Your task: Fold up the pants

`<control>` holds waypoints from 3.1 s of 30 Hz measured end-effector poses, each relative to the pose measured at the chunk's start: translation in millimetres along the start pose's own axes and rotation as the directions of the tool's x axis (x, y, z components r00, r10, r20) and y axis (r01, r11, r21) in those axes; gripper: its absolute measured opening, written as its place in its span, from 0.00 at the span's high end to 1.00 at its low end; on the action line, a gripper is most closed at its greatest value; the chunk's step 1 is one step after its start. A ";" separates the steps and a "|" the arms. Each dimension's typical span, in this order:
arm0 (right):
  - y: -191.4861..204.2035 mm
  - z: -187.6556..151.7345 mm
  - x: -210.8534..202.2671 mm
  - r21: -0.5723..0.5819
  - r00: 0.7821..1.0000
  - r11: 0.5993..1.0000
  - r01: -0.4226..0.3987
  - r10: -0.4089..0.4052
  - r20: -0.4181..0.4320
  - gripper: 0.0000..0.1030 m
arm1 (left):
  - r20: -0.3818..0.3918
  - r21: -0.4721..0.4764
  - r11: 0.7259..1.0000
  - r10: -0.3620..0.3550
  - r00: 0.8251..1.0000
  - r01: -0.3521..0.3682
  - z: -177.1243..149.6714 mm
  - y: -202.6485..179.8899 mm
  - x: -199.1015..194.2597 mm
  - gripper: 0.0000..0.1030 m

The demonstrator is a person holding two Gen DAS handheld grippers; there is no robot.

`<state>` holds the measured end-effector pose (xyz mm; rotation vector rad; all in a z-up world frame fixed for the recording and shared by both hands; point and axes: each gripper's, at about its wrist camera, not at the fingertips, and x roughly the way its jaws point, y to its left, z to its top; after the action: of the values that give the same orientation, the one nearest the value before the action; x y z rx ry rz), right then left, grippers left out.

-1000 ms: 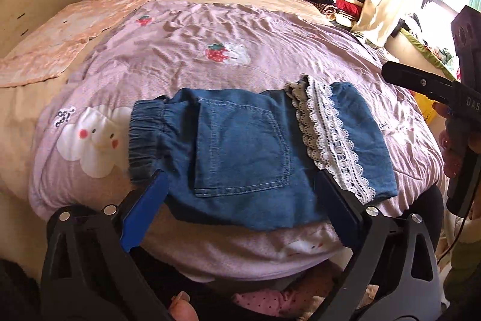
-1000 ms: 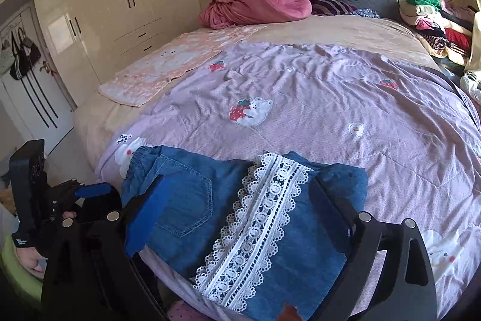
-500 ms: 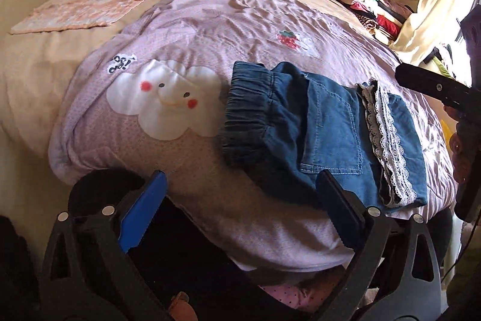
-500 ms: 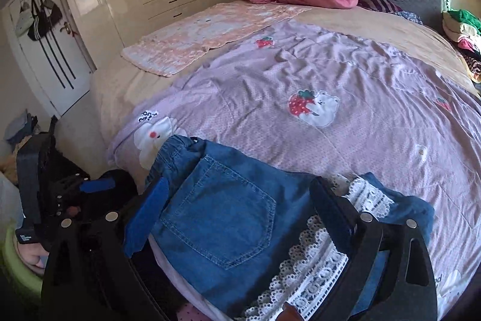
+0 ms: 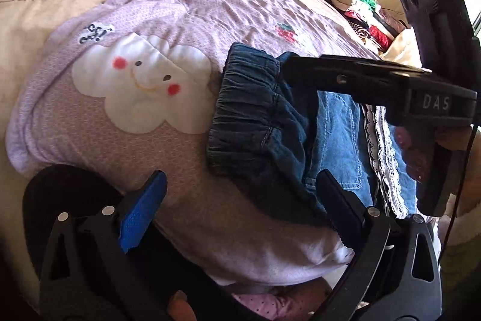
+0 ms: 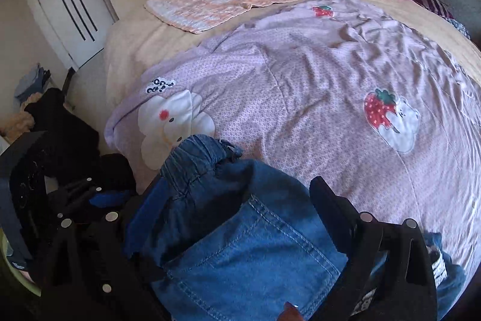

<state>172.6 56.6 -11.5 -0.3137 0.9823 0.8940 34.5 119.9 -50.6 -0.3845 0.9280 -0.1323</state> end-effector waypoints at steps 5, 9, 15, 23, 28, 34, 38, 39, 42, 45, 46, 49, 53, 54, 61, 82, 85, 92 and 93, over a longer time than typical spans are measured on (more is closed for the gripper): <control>-0.4 13.1 27.5 -0.019 0.996 0.998 -0.064 0.063 -0.063 0.13 | -0.005 -0.001 1.000 -0.018 1.000 0.018 2.2 -0.4 10.2 0.10; -2.5 12.1 51.2 -0.012 0.982 0.989 -0.149 0.146 -0.123 0.42 | 0.001 -0.013 1.000 -0.027 1.000 0.027 3.6 2.7 14.5 0.10; -15.9 4.4 23.6 0.036 0.970 0.970 -0.241 0.242 -0.030 0.65 | 0.009 -0.027 0.998 -0.053 0.999 0.053 4.6 5.9 14.9 0.10; -42.9 -9.8 -48.9 0.049 0.906 0.913 -0.406 0.394 0.153 0.68 | 0.038 -0.066 0.979 -0.192 0.981 0.194 12.6 2.1 11.1 0.10; -61.6 -20.1 -85.1 0.048 0.893 0.910 -0.412 0.392 0.221 0.68 | 0.025 -0.095 0.931 -0.351 0.936 0.352 24.3 -15.4 17.3 0.18; -94.2 -46.1 -123.0 0.081 0.900 0.928 -0.364 0.329 0.285 0.68 | -0.028 0.009 0.908 -0.419 0.908 0.419 36.8 -75.2 21.0 0.63; -123.9 -72.6 -145.3 0.129 0.899 0.928 -0.349 0.293 0.327 0.68 | -0.044 0.073 0.906 -0.414 0.909 0.416 32.8 -115.9 20.4 0.64; -129.7 -78.4 -148.5 0.137 0.899 0.929 -0.344 0.283 0.333 0.68 | -0.051 0.087 0.905 -0.413 0.909 0.416 31.2 -126.7 21.3 0.65; -147.2 -101.1 -158.4 0.161 0.899 0.929 -0.334 0.262 0.351 0.68 | -0.065 0.127 0.905 -0.400 0.914 0.406 24.6 -154.5 26.6 0.65; -159.8 -120.6 -162.1 0.190 0.900 0.925 -0.330 0.248 0.359 0.68 | -0.086 0.145 0.906 -0.388 0.918 0.397 14.2 -171.9 32.9 0.65; -163.3 -126.3 -162.6 0.200 0.901 0.924 -0.327 0.241 0.360 0.68 | -0.090 0.152 0.909 -0.379 0.921 0.389 11.3 -174.6 35.2 0.65; -173.4 -145.5 -163.7 0.246 0.899 0.909 -0.337 0.233 0.370 0.65 | -0.099 0.154 0.914 -0.363 0.927 0.374 8.2 -182.1 46.3 0.65; -186.8 -167.1 -168.0 0.316 0.891 0.883 -0.348 0.206 0.405 0.50 | -0.092 0.141 0.921 -0.352 0.931 0.362 5.6 -187.4 51.5 0.59; -190.1 -172.1 -170.5 0.335 0.889 0.874 -0.352 0.200 0.412 0.48 | -0.095 0.143 0.918 -0.360 0.928 0.370 5.7 -189.8 52.3 0.55; -199.7 -204.9 -185.3 0.426 0.897 0.838 -0.342 0.155 0.415 0.26 | -0.148 0.196 0.851 -0.466 0.872 0.488 -8.2 -218.4 54.4 0.36; -173.2 -138.8 -137.0 0.230 0.997 0.973 -0.022 0.005 0.075 0.39 | -0.109 0.435 0.863 -0.235 0.966 0.259 -27.4 -217.5 33.3 0.72; -172.0 -137.8 -113.1 0.184 0.999 0.983 0.024 -0.016 -0.043 0.52 | -0.146 0.500 0.821 -0.234 0.961 0.276 -41.9 -230.5 40.5 0.73; -137.5 -143.5 -96.7 0.057 0.994 0.996 0.076 -0.071 -0.079 0.91 | -0.190 0.554 0.795 -0.170 0.967 0.249 -57.2 -232.1 58.4 0.75; -131.5 -141.2 -97.5 0.033 0.993 0.994 0.102 -0.099 -0.070 0.92 | -0.189 0.547 0.799 -0.173 0.967 0.250 -55.8 -230.9 58.1 0.75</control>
<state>167.6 -159.0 -28.0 -0.3611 1.0354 0.7773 36.7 -124.2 -37.0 0.0843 0.9236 -0.6357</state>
